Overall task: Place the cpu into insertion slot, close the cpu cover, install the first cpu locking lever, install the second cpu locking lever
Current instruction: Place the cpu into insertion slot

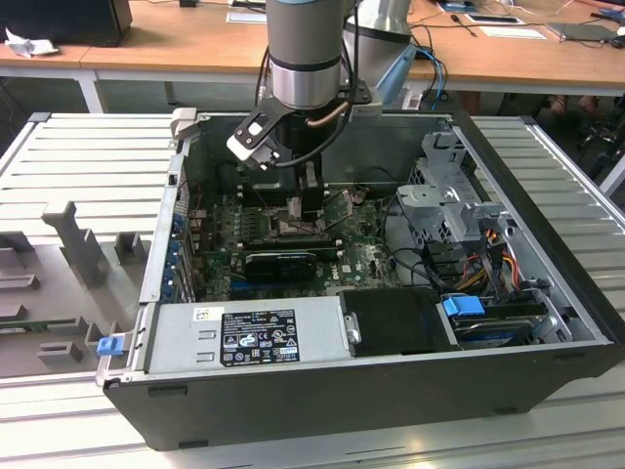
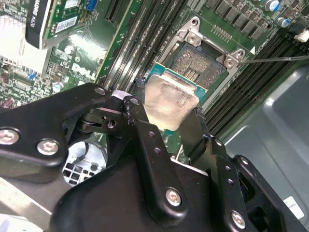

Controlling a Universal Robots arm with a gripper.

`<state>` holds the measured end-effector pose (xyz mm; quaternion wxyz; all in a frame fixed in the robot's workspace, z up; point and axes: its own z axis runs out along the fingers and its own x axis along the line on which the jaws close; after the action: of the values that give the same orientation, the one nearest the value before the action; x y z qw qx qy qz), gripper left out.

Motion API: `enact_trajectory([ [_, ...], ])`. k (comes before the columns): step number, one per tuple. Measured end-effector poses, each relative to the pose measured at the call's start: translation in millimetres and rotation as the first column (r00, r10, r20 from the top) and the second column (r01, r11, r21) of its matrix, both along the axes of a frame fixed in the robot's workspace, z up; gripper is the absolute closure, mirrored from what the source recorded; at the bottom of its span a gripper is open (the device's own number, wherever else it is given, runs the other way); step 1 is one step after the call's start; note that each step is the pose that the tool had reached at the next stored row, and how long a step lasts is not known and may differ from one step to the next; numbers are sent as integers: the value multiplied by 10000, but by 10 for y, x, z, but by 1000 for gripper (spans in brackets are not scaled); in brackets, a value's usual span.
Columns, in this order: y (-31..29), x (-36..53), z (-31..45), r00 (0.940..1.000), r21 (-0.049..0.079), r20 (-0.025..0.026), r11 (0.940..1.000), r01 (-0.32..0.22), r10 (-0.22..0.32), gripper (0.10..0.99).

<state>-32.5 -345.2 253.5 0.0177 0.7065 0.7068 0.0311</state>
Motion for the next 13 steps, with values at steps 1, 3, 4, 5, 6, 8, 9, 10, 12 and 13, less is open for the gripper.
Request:
enact_trajectory([
  [1, 0, 0, -29, 10000, -1, -8, 10000, 1, -1, 557],
  [3, 35, 0, -60, 10000, 0, -8, 10000, 45, -45, 557],
  [4, 53, 0, -64, 10000, 0, -8, 10000, 49, -49, 557],
  [5, 74, 0, -69, 10000, -1, -8, 10000, 49, -49, 557],
  [6, 94, 0, -78, 10000, 0, -8, 10000, 48, -48, 557],
  [8, 117, 0, -111, 10000, 4, -6, 10000, 48, -48, 557],
  [9, 124, -1, -129, 10000, 2, -7, 10000, 48, -48, 557],
  [10, 133, -5, -148, 10000, 0, -8, 10000, 47, -47, 557],
  [12, 144, -17, -171, 10000, 2, -8, 10000, 48, -48, 557],
  [13, 148, -27, -179, 10000, 3, -8, 10000, 48, -48, 557],
])
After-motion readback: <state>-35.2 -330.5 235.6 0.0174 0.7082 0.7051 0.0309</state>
